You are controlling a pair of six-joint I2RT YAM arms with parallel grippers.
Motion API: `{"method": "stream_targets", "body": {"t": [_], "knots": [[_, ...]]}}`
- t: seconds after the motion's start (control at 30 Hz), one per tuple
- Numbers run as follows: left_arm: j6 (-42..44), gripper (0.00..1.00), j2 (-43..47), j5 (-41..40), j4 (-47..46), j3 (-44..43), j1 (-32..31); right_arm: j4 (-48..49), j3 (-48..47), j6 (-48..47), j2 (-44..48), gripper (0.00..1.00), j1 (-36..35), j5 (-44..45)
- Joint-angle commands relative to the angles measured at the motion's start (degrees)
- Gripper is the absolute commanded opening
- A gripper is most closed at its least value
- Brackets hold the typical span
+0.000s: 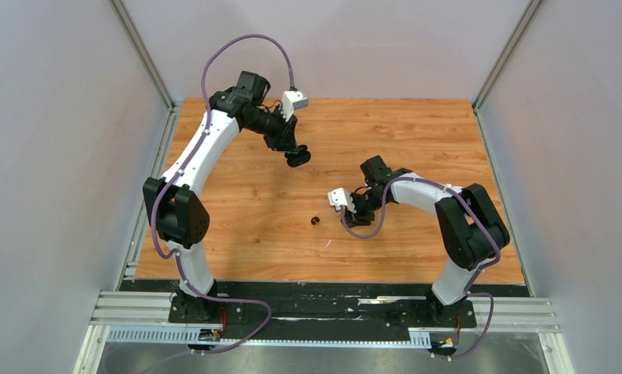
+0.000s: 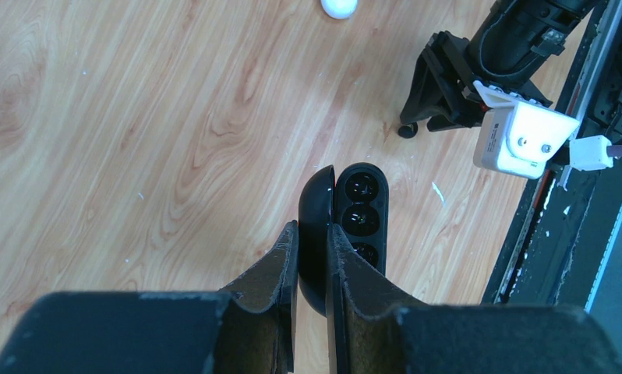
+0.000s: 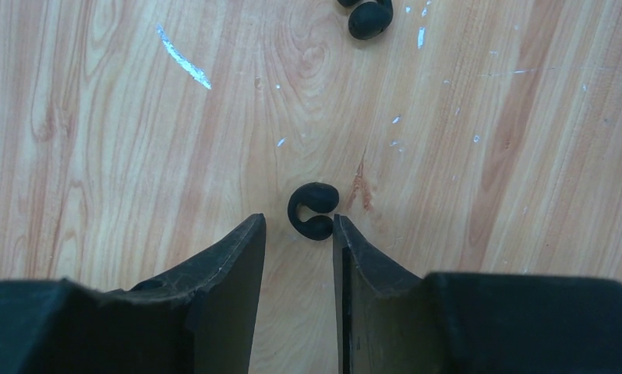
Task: Insert the wireless bluetooth earbuds into the charging case
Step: Adjust the right earbud at the center of the board.
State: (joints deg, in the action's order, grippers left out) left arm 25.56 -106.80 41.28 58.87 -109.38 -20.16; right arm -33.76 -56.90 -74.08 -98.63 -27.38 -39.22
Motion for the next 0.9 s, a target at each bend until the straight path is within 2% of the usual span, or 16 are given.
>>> {"method": "stream_targets", "body": {"t": [0.0,0.53,0.87], "knots": [[-1.1,0.0,1.7,1.1,-0.6,-0.2,0.1,-0.8,-2.3,-1.3,-1.2,0.36,-0.7,-1.9],[-1.7,0.0,1.2,1.2,-0.7,-0.1,0.2,0.0,-5.3,2.5,-4.1,0.33,-1.0,-0.7],[-1.7,0.0,1.2,1.5,-0.6,-0.2,0.2,-0.3,-5.1,1.1,-1.4,0.36,-1.0,-0.9]]}}
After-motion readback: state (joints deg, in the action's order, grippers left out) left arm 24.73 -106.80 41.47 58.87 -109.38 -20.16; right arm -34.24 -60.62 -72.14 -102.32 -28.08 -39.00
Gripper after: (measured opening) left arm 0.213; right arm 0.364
